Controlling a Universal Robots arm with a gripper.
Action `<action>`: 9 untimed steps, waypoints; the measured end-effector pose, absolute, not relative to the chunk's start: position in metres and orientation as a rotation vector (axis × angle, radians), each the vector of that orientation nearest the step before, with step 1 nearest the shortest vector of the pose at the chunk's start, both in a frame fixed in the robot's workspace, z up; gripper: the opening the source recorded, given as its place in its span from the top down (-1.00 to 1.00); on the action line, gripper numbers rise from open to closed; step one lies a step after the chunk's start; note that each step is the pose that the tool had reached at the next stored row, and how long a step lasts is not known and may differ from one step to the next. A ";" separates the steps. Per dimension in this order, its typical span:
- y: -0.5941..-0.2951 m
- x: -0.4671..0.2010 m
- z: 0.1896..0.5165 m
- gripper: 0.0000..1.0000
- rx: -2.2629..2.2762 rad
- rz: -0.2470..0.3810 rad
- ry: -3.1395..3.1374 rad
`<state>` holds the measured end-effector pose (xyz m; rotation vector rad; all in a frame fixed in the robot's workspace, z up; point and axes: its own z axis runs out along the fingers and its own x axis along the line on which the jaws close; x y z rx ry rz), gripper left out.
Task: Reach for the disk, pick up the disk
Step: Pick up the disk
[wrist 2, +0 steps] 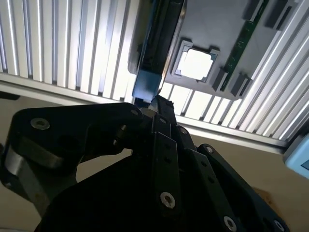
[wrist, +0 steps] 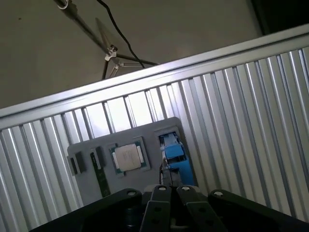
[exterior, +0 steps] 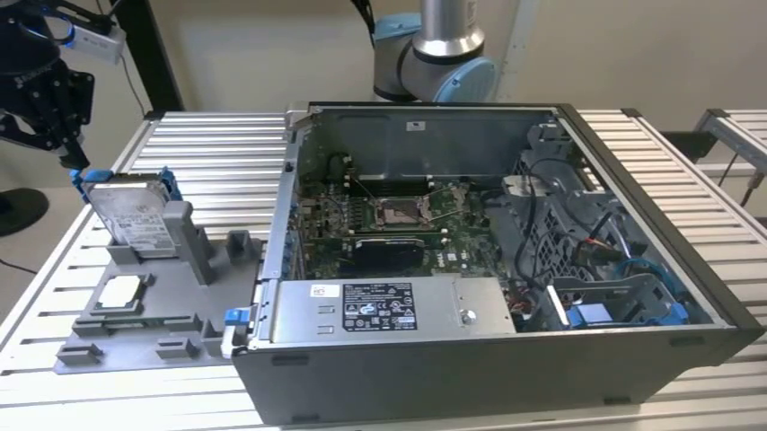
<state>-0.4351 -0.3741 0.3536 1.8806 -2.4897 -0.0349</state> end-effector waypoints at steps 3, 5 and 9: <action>-0.374 -0.435 0.354 1.00 1.900 -0.035 -2.475; -0.374 -0.435 0.353 1.00 1.913 -0.034 -2.464; -0.374 -0.435 0.353 1.00 1.943 -0.034 -2.441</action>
